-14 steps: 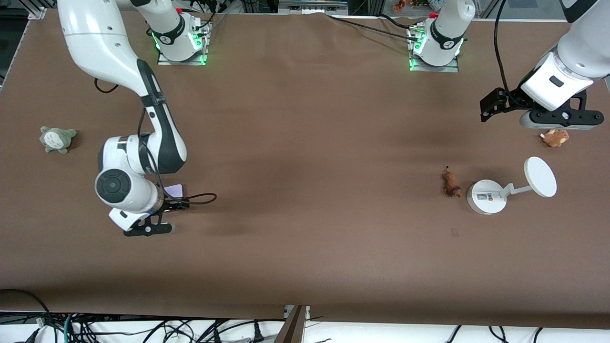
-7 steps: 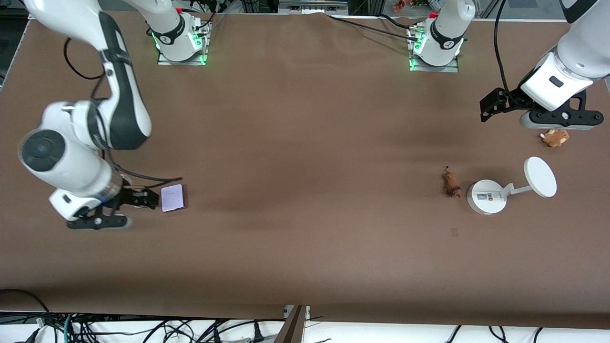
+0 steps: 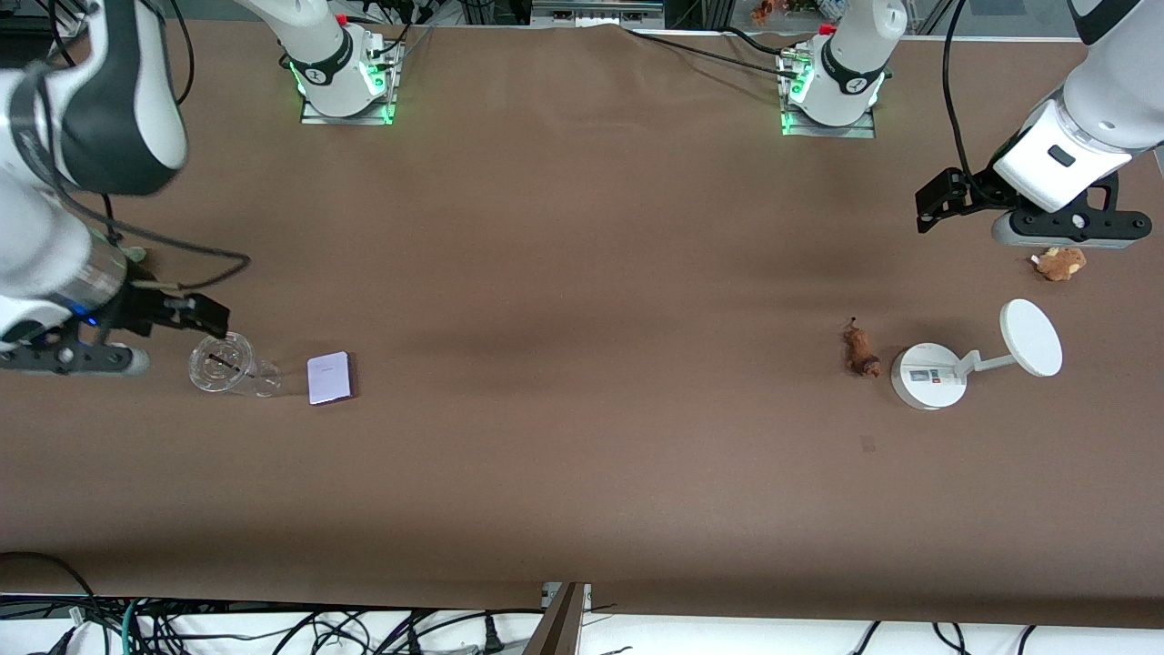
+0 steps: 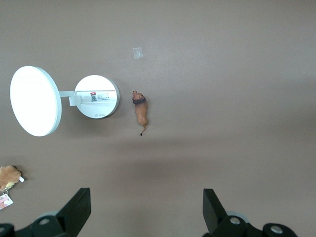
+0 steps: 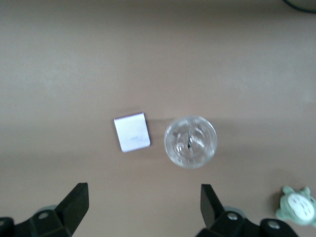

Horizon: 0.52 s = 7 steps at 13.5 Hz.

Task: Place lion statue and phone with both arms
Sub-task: 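Raise the right gripper away from the phone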

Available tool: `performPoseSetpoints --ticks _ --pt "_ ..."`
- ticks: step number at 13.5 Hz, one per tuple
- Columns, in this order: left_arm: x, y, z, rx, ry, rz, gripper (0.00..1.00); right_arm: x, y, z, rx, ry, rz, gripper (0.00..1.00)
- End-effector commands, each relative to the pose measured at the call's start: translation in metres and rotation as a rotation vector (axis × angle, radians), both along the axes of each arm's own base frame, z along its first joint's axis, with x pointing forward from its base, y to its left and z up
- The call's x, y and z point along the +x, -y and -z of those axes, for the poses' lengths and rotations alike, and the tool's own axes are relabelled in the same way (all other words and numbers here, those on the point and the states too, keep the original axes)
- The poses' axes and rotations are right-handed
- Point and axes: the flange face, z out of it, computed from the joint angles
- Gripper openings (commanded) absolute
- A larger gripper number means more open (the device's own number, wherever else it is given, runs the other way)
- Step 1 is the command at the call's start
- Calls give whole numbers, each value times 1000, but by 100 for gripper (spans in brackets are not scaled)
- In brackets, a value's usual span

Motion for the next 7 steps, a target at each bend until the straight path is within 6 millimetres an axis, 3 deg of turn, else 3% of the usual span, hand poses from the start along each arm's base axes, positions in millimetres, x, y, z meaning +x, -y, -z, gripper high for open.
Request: performPoseSetpoints --ticks 1,4,6,7 --pt "-2 -1 -1 18 -3 15 100 -33 3 -29 51 -2 -14 100" --pt "-2 -1 -1 18 -3 15 100 -62 7 -38 59 -18 -24 100" --pt "-2 -1 -1 18 -3 15 100 -75 30 -55 63 -18 7 100" --pt "-2 -1 -1 18 -3 15 100 -77 30 -56 64 -24 9 100"
